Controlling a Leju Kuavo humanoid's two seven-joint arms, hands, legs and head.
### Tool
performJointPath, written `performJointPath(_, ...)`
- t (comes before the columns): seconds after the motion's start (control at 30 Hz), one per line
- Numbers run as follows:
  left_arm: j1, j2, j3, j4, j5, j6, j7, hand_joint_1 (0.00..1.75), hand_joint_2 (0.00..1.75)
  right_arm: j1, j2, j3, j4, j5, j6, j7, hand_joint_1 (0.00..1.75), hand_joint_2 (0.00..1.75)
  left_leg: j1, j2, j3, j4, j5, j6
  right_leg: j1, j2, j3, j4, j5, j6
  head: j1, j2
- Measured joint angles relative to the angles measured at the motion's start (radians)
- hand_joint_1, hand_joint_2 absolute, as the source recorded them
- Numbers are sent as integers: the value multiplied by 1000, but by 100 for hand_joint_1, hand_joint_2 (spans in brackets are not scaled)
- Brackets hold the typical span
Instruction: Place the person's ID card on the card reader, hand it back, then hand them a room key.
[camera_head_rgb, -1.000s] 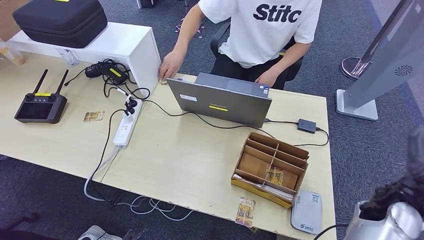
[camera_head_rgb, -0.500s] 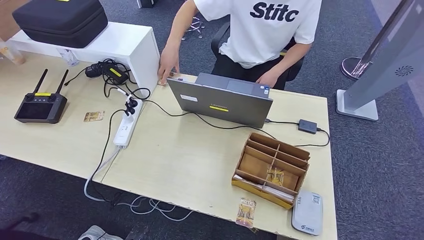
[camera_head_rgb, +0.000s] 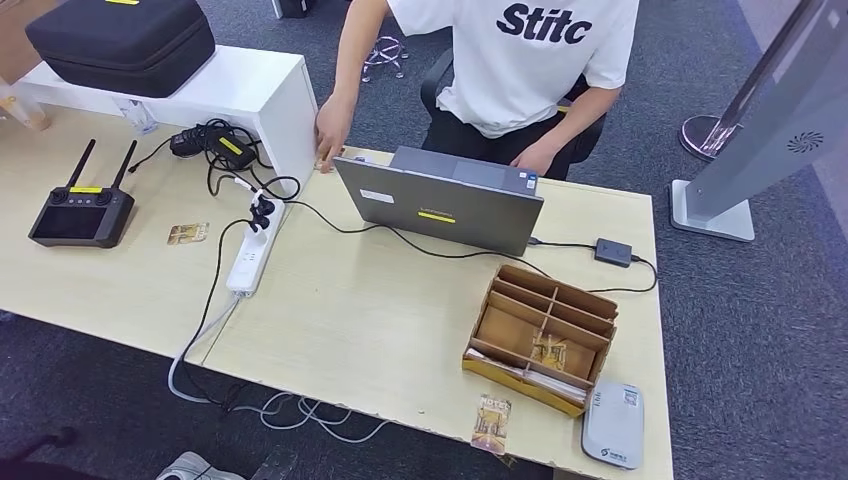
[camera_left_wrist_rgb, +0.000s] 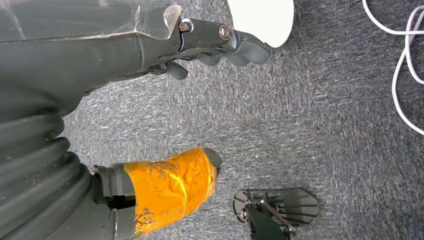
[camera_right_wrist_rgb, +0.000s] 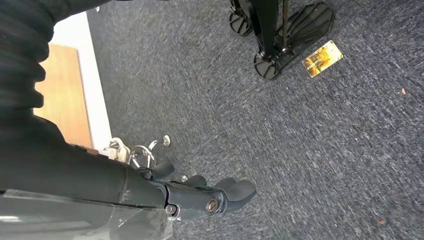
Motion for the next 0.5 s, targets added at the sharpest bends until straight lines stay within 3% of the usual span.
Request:
performJointPath(0.03, 0, 1, 0, 0, 0, 0, 0, 0, 175, 0, 0, -4, 5, 0, 2, 1, 0, 175, 0, 0, 0, 0, 0, 0, 0, 0, 0, 0, 0, 0, 0, 0)
performJointPath(0.17, 0, 2, 0, -3, 0, -2, 2, 175, 175, 0, 0, -11, 21, -1, 4, -18, 175, 175, -2, 0, 0, 0, 0, 0, -2, 0, 1, 0, 0, 0, 0, 0)
performJointPath(0.37, 3, 5, 0, -3, -29, -13, 34, 175, 175, -3, -11, 4, 26, 67, 122, -242, 175, 175, -2, 0, 0, 1, 0, 0, -2, 0, 1, 0, 1, 1, 0, 0)
performJointPath(0.43, 5, 5, 0, -3, -37, -14, 39, 175, 175, -4, -13, 25, 28, 105, 169, -242, 175, 175, -2, 0, 1, 1, 0, 0, -2, 0, 1, 0, 0, 1, 0, 0)
performJointPath(0.5, 6, 6, 0, -3, -47, -18, 39, 175, 175, -4, -13, 40, 33, 119, 199, -189, 175, 175, -2, 0, 1, 1, 0, 0, -2, 0, 1, 0, 0, 1, 0, 0)
